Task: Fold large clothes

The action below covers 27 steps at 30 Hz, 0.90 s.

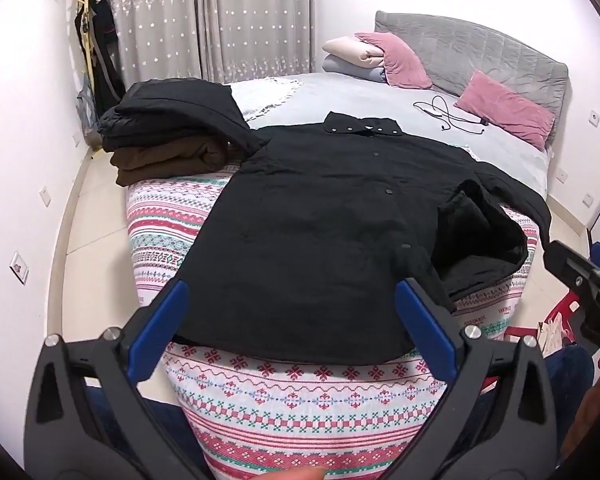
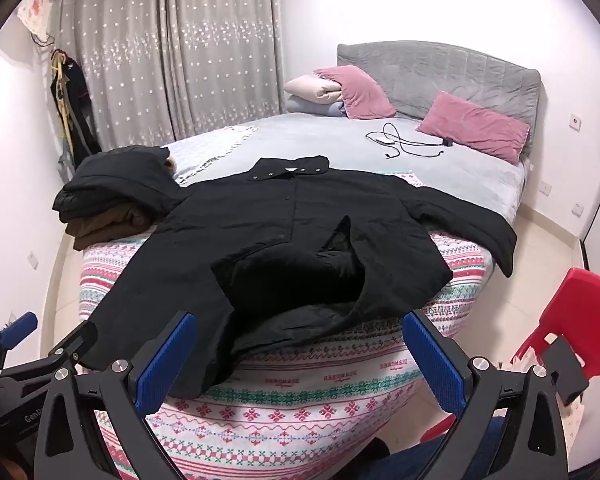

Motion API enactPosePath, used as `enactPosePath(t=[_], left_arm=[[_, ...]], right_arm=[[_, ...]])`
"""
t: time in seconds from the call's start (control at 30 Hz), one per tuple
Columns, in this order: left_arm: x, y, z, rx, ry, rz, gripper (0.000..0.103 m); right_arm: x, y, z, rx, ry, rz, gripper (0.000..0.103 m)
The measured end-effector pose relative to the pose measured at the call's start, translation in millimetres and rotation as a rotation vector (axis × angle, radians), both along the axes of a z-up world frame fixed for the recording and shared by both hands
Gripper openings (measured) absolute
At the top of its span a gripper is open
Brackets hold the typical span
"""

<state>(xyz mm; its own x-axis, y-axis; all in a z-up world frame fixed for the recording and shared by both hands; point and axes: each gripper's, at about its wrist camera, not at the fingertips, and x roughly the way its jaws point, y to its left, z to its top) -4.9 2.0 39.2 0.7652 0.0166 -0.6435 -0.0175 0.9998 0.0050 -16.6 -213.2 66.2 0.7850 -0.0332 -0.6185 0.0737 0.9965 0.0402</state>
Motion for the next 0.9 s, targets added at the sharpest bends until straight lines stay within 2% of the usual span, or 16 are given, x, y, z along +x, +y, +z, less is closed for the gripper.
enactPosePath(t=[0.17, 0.53, 0.6, 0.77, 0.83, 0.9], left_arm=[[-1, -5, 2, 0.012, -0.010, -0.014, 0.103], [-4, -5, 10, 0.004, -0.042, -0.010, 0.103], [-5, -4, 10, -0.004, -0.041, -0.007, 0.103], [-6, -4, 11, -0.007, -0.044, -0.001, 0.103], [-7, -5, 12, -0.014, -0.043, -0.006, 0.103], [-8, -4, 12, -0.014, -0.046, -0.005, 0.103]], right_arm=[[2, 3, -4, -0.016, -0.011, 0.002, 0.103], [-7, 5, 5, -0.013, -0.027, -0.022, 0.103], [-9, 5, 6, -0.012, -0.065, -0.022, 0.103], [-8, 6, 7, -0.010, -0.036, -0.020, 0.103], [-6, 7, 4, -0.026, 0.013, -0.019, 0.103], [-7, 7, 3, -0.026, 0.004, -0.012, 0.103]])
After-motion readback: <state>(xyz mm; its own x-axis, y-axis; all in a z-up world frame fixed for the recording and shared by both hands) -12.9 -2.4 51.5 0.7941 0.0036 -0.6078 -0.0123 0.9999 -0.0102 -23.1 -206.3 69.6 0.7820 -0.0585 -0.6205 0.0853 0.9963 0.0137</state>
